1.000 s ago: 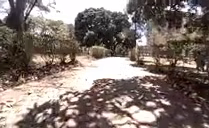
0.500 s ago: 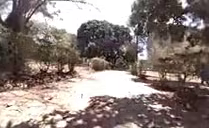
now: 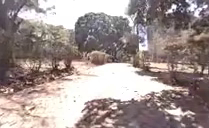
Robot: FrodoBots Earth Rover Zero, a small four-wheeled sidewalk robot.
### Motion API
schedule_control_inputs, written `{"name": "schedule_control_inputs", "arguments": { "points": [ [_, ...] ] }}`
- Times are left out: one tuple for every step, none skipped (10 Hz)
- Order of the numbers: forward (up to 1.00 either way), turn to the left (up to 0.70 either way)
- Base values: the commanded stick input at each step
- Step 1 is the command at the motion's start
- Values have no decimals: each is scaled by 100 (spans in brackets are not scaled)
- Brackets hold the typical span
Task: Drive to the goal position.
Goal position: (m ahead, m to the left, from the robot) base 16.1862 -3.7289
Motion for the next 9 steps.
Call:
{"name": "schedule_control_inputs", "arguments": {
  "points": [
    [85, -4],
    [85, -5],
    [85, -5],
    [85, 0],
    [85, 0],
    [85, 0],
    [85, 0],
    [85, 0],
    [85, 0]
  ]
}}
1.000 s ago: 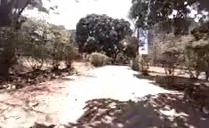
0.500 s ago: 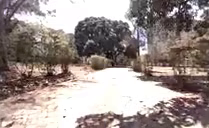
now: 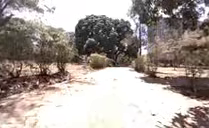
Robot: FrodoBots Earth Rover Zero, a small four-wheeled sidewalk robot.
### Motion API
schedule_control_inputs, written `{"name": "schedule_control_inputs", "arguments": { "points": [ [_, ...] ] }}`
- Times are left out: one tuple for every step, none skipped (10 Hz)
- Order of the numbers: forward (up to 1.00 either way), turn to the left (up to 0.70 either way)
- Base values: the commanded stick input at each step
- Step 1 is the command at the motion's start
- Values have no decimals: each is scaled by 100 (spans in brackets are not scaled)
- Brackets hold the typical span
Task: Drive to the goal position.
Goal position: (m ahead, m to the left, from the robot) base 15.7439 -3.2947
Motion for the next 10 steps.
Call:
{"name": "schedule_control_inputs", "arguments": {
  "points": [
    [85, 0],
    [85, -18],
    [85, -22],
    [85, -24],
    [85, -24],
    [85, 0],
    [85, 0],
    [85, 0],
    [85, 0],
    [85, 0]
  ]
}}
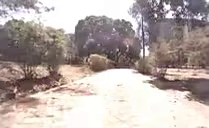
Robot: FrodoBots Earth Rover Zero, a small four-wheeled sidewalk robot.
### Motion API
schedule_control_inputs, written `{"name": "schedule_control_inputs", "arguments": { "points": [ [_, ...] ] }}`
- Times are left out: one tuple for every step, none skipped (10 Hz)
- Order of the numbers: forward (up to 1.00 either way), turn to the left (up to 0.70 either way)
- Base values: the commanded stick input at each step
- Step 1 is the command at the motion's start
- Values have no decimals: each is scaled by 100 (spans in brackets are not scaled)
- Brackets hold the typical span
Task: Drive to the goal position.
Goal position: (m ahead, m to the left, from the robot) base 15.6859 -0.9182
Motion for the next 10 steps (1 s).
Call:
{"name": "schedule_control_inputs", "arguments": {
  "points": [
    [85, 0],
    [85, 0],
    [85, 0],
    [85, 0],
    [85, 0],
    [85, 0],
    [85, 0],
    [85, 0],
    [85, 0],
    [85, 0]
  ]
}}
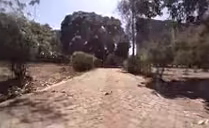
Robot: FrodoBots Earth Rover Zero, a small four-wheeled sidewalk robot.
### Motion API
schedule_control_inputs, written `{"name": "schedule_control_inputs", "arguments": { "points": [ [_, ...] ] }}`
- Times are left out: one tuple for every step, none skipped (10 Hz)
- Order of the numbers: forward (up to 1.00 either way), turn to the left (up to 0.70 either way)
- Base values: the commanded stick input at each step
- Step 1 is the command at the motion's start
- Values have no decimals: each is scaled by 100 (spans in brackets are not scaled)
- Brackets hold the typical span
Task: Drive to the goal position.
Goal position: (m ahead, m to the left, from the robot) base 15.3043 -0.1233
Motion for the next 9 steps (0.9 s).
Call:
{"name": "schedule_control_inputs", "arguments": {
  "points": [
    [85, 0],
    [85, 0],
    [85, 0],
    [85, 0],
    [85, 0],
    [85, 0],
    [85, 0],
    [85, 0],
    [85, 0]
  ]
}}
